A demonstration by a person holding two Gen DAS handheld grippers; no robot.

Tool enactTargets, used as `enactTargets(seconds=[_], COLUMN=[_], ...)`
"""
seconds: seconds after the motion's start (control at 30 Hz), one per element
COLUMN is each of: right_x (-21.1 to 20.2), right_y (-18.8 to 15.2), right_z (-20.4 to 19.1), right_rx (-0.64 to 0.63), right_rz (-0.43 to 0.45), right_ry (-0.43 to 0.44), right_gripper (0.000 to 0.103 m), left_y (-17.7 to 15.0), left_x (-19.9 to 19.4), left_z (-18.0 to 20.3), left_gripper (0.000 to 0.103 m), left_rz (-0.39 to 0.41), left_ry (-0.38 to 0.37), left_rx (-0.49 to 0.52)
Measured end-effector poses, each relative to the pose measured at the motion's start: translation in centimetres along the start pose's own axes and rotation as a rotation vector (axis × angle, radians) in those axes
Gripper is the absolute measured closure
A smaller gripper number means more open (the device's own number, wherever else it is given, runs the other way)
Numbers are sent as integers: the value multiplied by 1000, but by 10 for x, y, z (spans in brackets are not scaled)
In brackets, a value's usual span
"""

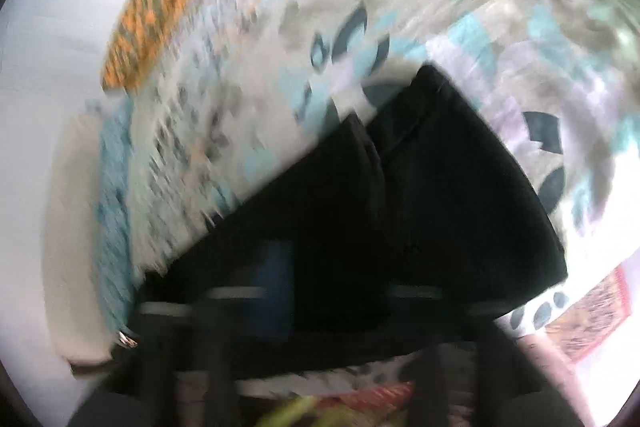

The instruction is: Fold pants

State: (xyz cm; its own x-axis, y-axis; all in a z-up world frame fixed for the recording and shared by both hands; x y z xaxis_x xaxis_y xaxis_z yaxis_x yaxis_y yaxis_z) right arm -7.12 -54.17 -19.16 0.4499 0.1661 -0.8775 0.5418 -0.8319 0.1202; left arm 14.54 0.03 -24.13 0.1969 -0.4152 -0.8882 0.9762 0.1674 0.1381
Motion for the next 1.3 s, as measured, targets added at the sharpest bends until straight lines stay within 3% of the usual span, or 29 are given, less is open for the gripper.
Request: enactTargets(seconds=[0.13, 0.3, 0.4, 0.67, 1.3], right_x=[-14, -14, -16, -15, -8], right_y=[1, 8, 10, 11, 12], right_z=[-5, 11, 13, 15, 14], right_rx=[-164, -216, -224, -224, -202], right_rz=[0, 17, 36, 31, 30], right_ry=[-194, -365, -387, -475, -537], right_gripper=[93, 92, 92, 92, 92], left_y=[-7, -26, -29, -30, -34], left_x=[-3, 10, 11, 11, 10], left_z=[9, 34, 42, 40, 35], left_gripper=[98, 98, 98, 98, 98], left_rz=[-15, -83, -80, -95, -116], left_ry=[-19, -35, -18, -45, -85], left_rx=[20, 100, 144, 129, 113])
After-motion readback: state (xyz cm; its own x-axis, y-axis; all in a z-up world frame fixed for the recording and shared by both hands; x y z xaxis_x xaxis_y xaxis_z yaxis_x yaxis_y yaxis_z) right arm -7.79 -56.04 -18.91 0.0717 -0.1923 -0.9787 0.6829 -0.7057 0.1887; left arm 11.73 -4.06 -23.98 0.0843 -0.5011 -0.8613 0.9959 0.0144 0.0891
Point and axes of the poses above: each gripper's, at about its wrist camera, not at the fingertips, and x roughly the way its jaws point, z to its right, y to its top, the point moved 4 cm from there along x, roughly the way its jaws point, and after that the axes turned 1 degree about z, right-handed, at the moved point
